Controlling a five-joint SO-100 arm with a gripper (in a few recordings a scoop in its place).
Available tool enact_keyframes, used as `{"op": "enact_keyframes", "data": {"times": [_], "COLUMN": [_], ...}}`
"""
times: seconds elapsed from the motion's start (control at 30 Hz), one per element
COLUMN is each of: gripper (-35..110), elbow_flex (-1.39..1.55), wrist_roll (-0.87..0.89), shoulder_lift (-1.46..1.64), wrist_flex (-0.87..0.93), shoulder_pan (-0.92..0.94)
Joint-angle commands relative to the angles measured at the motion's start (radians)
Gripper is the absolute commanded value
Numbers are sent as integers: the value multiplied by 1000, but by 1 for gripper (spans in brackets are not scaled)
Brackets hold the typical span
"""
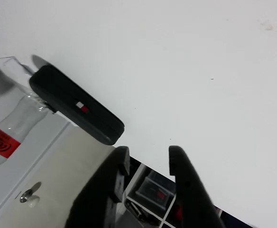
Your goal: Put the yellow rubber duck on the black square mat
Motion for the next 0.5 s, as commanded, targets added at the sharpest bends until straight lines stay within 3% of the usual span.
{"op": "enact_keyframes", "data": {"times": [0.0, 0.47], "gripper": [10, 10], "elbow_flex": [-44, -38], "wrist_roll": [3, 3], "shoulder_lift": [29, 31], "wrist_flex": [-6, 6], "shoulder_pan": [-25, 176]}}
